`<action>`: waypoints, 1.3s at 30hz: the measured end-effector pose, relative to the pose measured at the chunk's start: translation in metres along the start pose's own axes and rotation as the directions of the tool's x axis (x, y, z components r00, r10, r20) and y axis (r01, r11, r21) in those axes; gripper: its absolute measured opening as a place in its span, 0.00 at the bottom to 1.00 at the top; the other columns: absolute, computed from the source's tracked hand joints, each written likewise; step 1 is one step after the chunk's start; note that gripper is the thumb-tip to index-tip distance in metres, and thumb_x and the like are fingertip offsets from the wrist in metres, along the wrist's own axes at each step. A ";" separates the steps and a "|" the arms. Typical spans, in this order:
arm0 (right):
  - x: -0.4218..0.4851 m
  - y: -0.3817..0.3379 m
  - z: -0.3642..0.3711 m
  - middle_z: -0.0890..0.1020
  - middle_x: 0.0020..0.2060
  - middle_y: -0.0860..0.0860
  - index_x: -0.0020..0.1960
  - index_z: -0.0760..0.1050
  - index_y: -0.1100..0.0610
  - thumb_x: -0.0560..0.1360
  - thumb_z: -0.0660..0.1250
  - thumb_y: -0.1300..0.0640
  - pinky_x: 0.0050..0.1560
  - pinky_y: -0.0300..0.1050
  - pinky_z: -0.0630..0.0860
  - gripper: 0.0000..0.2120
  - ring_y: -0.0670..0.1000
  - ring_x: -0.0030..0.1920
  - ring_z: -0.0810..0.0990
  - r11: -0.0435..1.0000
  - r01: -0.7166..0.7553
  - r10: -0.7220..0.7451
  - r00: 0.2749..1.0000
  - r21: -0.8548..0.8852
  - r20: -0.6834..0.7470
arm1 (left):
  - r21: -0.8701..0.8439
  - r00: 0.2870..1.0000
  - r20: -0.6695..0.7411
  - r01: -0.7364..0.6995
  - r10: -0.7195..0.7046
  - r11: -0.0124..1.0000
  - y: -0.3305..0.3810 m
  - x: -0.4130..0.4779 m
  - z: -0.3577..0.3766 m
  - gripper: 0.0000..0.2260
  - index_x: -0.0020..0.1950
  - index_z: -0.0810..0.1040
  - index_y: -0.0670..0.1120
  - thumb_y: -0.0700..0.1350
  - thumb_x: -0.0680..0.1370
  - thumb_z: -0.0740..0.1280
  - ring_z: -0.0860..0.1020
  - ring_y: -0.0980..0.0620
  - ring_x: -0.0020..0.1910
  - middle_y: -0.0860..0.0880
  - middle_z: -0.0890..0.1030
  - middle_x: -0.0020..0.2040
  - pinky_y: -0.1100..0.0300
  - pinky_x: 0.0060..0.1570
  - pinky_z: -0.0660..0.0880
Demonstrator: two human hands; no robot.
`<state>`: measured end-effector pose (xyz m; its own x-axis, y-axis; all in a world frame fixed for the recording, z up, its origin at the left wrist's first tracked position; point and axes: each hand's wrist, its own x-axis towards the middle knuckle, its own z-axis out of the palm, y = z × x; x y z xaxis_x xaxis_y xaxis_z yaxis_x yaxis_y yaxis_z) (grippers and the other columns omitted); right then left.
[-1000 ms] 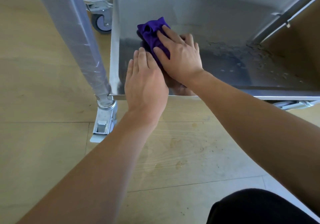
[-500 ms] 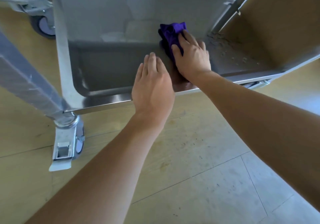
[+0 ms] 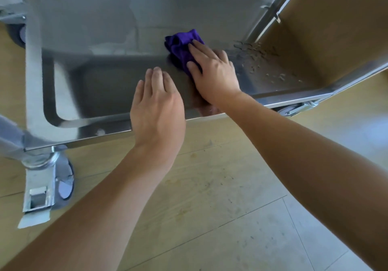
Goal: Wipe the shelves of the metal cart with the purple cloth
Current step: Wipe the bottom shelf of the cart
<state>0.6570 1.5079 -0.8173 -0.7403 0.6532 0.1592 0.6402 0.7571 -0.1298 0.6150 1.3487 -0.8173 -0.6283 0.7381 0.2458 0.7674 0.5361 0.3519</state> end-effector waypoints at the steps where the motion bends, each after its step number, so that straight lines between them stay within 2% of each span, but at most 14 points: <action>1: 0.001 0.013 -0.002 0.63 0.76 0.41 0.77 0.61 0.45 0.82 0.54 0.46 0.68 0.51 0.63 0.23 0.54 0.73 0.62 0.999 -0.036 0.036 0.999 0.002 0.010 | -0.003 1.000 0.005 -0.021 0.021 1.000 0.006 0.002 0.002 0.22 0.69 0.67 0.31 0.31 0.75 0.59 0.68 0.39 0.71 0.35 0.70 0.69 0.48 0.71 0.65; 4: -0.003 0.049 -0.008 0.63 0.76 0.43 0.77 0.61 0.46 0.82 0.53 0.46 0.70 0.55 0.62 0.23 0.55 0.75 0.60 0.993 -0.116 0.115 0.993 0.018 0.018 | -0.046 0.990 0.039 -0.133 0.134 0.990 0.033 0.008 0.013 0.23 0.71 0.66 0.34 0.33 0.76 0.61 0.66 0.42 0.72 0.38 0.69 0.72 0.51 0.72 0.63; 8: -0.011 0.089 -0.014 0.64 0.76 0.43 0.76 0.62 0.45 0.82 0.54 0.46 0.71 0.55 0.62 0.23 0.54 0.75 0.60 0.985 -0.171 0.171 0.985 0.022 0.005 | -0.081 0.955 0.114 -0.267 0.275 0.960 0.081 0.015 0.035 0.23 0.73 0.64 0.36 0.37 0.77 0.59 0.63 0.43 0.74 0.40 0.66 0.74 0.52 0.73 0.59; 12: -0.015 0.123 -0.022 0.63 0.76 0.43 0.76 0.62 0.45 0.82 0.54 0.46 0.71 0.55 0.61 0.23 0.54 0.76 0.59 0.973 -0.231 0.231 0.973 0.030 0.003 | -0.023 0.944 0.158 -0.291 0.291 0.956 0.115 0.017 0.052 0.22 0.73 0.63 0.36 0.40 0.79 0.58 0.58 0.40 0.76 0.37 0.62 0.75 0.48 0.75 0.54; 15: -0.018 0.149 -0.026 0.64 0.76 0.43 0.76 0.64 0.45 0.82 0.55 0.46 0.71 0.55 0.61 0.22 0.54 0.75 0.60 0.963 -0.265 0.266 0.964 0.057 -0.014 | -0.030 0.940 0.114 -0.322 0.323 0.946 0.135 0.020 0.059 0.22 0.73 0.64 0.36 0.42 0.80 0.58 0.59 0.41 0.76 0.37 0.63 0.75 0.47 0.75 0.54; 17: -0.021 0.176 -0.031 0.65 0.75 0.43 0.75 0.65 0.46 0.81 0.56 0.47 0.72 0.56 0.62 0.22 0.55 0.75 0.61 0.956 -0.290 0.291 0.956 0.038 -0.036 | -0.036 0.920 0.141 -0.365 0.366 0.930 0.146 0.017 0.066 0.23 0.75 0.61 0.37 0.45 0.82 0.55 0.58 0.42 0.76 0.39 0.60 0.76 0.49 0.75 0.54; 21: -0.029 0.249 -0.046 0.65 0.76 0.45 0.75 0.65 0.48 0.81 0.57 0.48 0.73 0.56 0.61 0.23 0.57 0.75 0.61 0.888 -0.460 0.460 0.886 0.008 -0.054 | 0.062 0.912 0.205 -0.375 0.356 0.925 0.150 0.006 0.079 0.28 0.78 0.49 0.38 0.54 0.83 0.45 0.50 0.44 0.78 0.40 0.50 0.79 0.49 0.76 0.48; 24: -0.033 0.277 -0.050 0.63 0.77 0.47 0.76 0.62 0.50 0.82 0.55 0.48 0.75 0.56 0.57 0.24 0.57 0.77 0.58 0.820 -0.573 0.573 0.818 0.012 -0.045 | 0.097 0.914 0.193 -0.379 0.356 0.921 0.150 0.004 0.081 0.29 0.78 0.48 0.38 0.55 0.82 0.44 0.50 0.44 0.78 0.40 0.50 0.79 0.49 0.76 0.49; 26: -0.032 0.264 -0.046 0.61 0.77 0.47 0.77 0.60 0.49 0.82 0.54 0.48 0.74 0.56 0.57 0.24 0.57 0.77 0.57 0.822 -0.569 0.569 0.821 0.009 -0.047 | 0.106 0.916 0.201 -0.374 0.348 0.921 0.152 0.005 0.081 0.29 0.78 0.49 0.38 0.55 0.82 0.45 0.51 0.44 0.78 0.40 0.51 0.79 0.49 0.76 0.50; 28: -0.032 0.235 -0.040 0.60 0.78 0.46 0.78 0.59 0.48 0.82 0.54 0.48 0.74 0.56 0.57 0.25 0.57 0.78 0.56 0.872 -0.490 0.490 0.871 0.014 -0.042 | 0.126 0.916 0.211 -0.371 0.341 0.920 0.153 0.004 0.081 0.29 0.78 0.50 0.38 0.55 0.82 0.46 0.51 0.44 0.78 0.40 0.52 0.78 0.49 0.76 0.51; 31: -0.037 0.191 -0.032 0.61 0.77 0.45 0.78 0.59 0.47 0.82 0.54 0.50 0.74 0.55 0.57 0.24 0.55 0.78 0.55 0.972 -0.230 0.230 0.973 0.042 -0.001 | 0.143 0.915 0.227 -0.371 0.334 0.918 0.151 0.004 0.077 0.29 0.78 0.51 0.38 0.54 0.82 0.47 0.52 0.45 0.78 0.40 0.52 0.79 0.49 0.76 0.51; 34: -0.037 0.188 -0.031 0.64 0.76 0.45 0.77 0.61 0.47 0.83 0.54 0.51 0.73 0.56 0.60 0.23 0.54 0.78 0.57 0.996 -0.050 0.051 0.999 0.073 -0.008 | 0.145 0.906 0.257 -0.381 0.337 0.913 0.150 0.005 0.073 0.29 0.78 0.50 0.39 0.54 0.82 0.48 0.50 0.46 0.78 0.41 0.51 0.79 0.50 0.76 0.51; 36: -0.031 0.212 -0.033 0.66 0.75 0.46 0.76 0.63 0.48 0.82 0.55 0.51 0.73 0.56 0.61 0.23 0.55 0.77 0.60 0.992 -0.094 0.097 0.995 0.082 -0.036 | 0.124 0.895 0.291 -0.385 0.337 0.915 0.148 0.006 0.069 0.29 0.78 0.48 0.39 0.53 0.81 0.48 0.47 0.47 0.78 0.42 0.48 0.79 0.51 0.77 0.48; 39: -0.027 0.258 -0.042 0.65 0.76 0.48 0.77 0.62 0.51 0.81 0.55 0.50 0.73 0.55 0.61 0.24 0.57 0.76 0.61 0.946 -0.323 0.324 0.945 0.042 -0.047 | 0.083 0.879 0.332 -0.388 0.342 0.918 0.150 0.009 0.066 0.30 0.79 0.44 0.41 0.53 0.81 0.48 0.43 0.49 0.78 0.44 0.44 0.79 0.51 0.77 0.46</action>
<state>0.8509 1.6849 -0.8144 -0.4819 0.8625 0.1546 0.8355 0.5055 -0.2156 0.7331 1.4624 -0.8218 -0.2478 0.9681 0.0365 0.9588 0.2397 0.1527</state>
